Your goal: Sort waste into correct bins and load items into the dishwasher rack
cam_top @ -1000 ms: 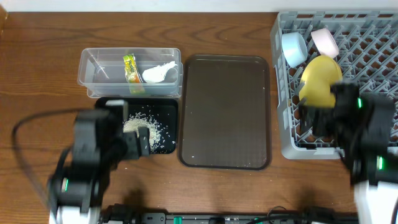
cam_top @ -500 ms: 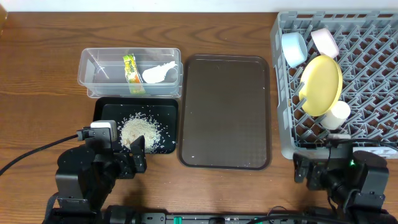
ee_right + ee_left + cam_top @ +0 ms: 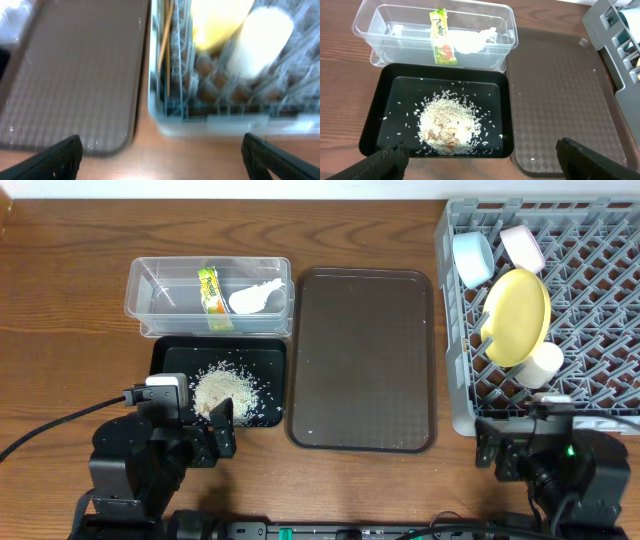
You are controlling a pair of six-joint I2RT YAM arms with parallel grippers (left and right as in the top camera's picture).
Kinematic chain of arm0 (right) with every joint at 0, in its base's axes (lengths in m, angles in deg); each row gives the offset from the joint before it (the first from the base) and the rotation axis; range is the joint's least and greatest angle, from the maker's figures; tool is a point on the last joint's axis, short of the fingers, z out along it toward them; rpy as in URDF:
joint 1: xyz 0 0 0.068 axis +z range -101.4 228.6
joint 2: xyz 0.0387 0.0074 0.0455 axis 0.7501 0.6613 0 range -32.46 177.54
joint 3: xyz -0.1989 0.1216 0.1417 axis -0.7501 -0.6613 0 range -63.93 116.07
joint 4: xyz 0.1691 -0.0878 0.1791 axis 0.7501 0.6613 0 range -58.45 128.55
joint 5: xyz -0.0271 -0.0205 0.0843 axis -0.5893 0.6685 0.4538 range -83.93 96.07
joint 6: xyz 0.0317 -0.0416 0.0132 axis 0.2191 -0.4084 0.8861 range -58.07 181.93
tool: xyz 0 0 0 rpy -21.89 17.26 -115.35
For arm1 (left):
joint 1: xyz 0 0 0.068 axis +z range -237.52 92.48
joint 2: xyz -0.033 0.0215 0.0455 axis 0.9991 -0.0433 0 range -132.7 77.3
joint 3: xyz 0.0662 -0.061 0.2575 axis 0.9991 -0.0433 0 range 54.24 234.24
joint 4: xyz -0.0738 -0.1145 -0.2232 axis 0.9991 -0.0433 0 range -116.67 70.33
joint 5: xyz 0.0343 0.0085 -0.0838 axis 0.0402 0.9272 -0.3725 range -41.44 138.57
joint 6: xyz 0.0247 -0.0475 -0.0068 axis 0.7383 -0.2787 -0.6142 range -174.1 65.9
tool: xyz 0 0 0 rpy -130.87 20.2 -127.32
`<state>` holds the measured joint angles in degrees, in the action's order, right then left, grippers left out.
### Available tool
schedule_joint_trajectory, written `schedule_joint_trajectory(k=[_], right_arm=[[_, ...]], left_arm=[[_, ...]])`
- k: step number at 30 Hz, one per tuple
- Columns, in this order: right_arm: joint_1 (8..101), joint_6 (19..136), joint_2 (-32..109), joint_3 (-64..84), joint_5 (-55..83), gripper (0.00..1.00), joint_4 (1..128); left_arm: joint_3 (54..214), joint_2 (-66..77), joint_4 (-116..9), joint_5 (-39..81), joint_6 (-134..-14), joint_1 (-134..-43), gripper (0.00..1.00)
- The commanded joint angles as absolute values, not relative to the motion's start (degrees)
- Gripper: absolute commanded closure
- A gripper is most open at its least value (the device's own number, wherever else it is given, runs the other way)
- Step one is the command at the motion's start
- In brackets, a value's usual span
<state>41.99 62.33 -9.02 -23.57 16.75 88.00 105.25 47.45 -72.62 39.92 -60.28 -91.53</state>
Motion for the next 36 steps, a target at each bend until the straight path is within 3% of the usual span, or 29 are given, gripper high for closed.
schedule_joint_trajectory(k=[1, 9, 15, 36], right_arm=[[41.95, 61.66, -14.79, -26.52, 16.59, 0.01, 81.73], [43.39, 60.82, -32.19, -45.27, 16.57, 0.01, 56.81], [43.65, 57.98, -32.15, -57.25, 16.57, 0.01, 40.68], [43.65, 54.55, -32.08, -62.87, 16.42, 0.01, 36.44]], left_arm=[[104.7, 47.56, -72.73, 40.03, -60.8, -91.57, 0.04], [104.7, 47.56, -72.73, 40.01, -60.8, -91.57, 0.04], [104.7, 47.56, -72.73, 40.01, -60.8, -91.57, 0.04], [104.7, 47.56, -72.73, 40.01, -60.8, -91.57, 0.03]])
